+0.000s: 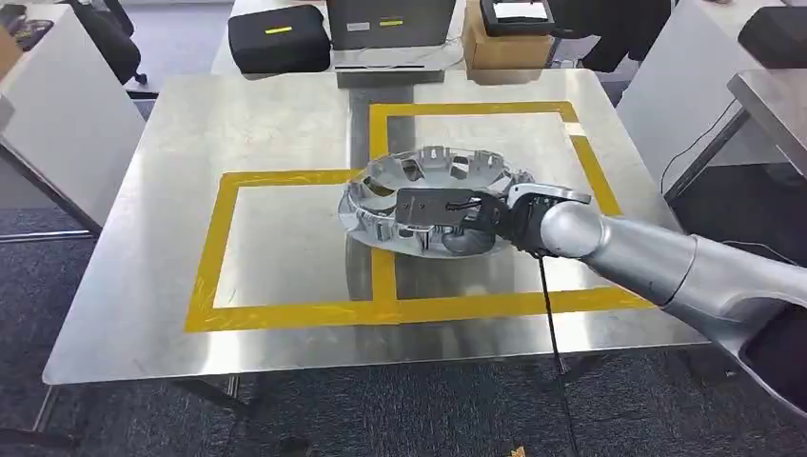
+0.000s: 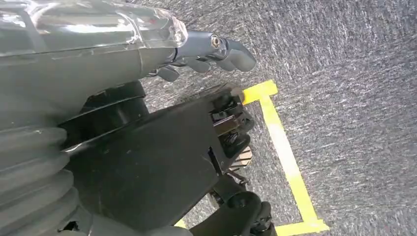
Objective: Take the parts from the cabinet and place them on the table.
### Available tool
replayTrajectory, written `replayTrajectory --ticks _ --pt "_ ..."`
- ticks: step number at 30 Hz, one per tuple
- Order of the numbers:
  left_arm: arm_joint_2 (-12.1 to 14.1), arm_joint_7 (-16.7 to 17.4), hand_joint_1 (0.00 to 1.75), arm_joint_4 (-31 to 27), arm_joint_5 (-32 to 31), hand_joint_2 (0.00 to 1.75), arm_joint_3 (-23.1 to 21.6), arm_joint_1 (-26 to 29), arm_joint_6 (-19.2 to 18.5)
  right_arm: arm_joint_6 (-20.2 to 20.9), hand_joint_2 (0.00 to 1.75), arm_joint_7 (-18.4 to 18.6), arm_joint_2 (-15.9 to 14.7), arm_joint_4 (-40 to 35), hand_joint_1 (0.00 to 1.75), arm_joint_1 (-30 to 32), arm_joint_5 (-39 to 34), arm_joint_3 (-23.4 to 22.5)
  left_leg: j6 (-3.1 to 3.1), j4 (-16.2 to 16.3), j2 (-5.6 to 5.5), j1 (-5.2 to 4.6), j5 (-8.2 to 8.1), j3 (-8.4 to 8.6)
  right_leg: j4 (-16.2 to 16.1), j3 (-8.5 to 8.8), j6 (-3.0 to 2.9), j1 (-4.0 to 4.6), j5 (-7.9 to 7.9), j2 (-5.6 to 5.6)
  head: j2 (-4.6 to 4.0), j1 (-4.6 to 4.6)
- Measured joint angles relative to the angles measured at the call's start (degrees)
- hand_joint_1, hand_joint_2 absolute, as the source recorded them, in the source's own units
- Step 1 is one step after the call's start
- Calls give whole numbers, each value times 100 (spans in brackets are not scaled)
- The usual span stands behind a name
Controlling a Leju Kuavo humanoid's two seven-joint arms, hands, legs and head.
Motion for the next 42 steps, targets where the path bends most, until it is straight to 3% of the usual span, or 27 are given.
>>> replayTrajectory --ticks 20,21,26,27,37,42 --pt "0 -11 0 0 0 175 0 2 0 -22 175 0 -127 122 175 48 -7 -90 0 0 11 0 0 0 0 0 1 0 0 1 0 0" --pt "0 -18 0 0 0 175 0 2 0 -17 175 0 -124 125 0 52 -4 -92 0 0 14 0 0 0 0 0 1 0 0 1 0 0" --pt "0 -57 0 0 -35 175 0 2 20 -4 175 -2 -114 151 0 58 7 -100 0 0 27 -1 0 0 0 0 1 0 0 10 0 2" --pt "0 -65 0 0 -33 0 0 3 26 -2 175 -9 -111 155 0 63 7 -113 0 0 29 -1 0 0 0 0 1 0 0 13 0 2" --pt "0 -112 0 0 53 0 0 12 26 -80 175 -20 -127 208 0 128 35 -186 0 0 32 0 0 5 0 -1 1 0 0 17 0 -2" --pt "0 -149 0 0 100 0 0 40 57 -535 175 -290 -286 227 0 241 371 -365 0 0 19 -1 0 4 0 0 1 0 0 16 0 0"
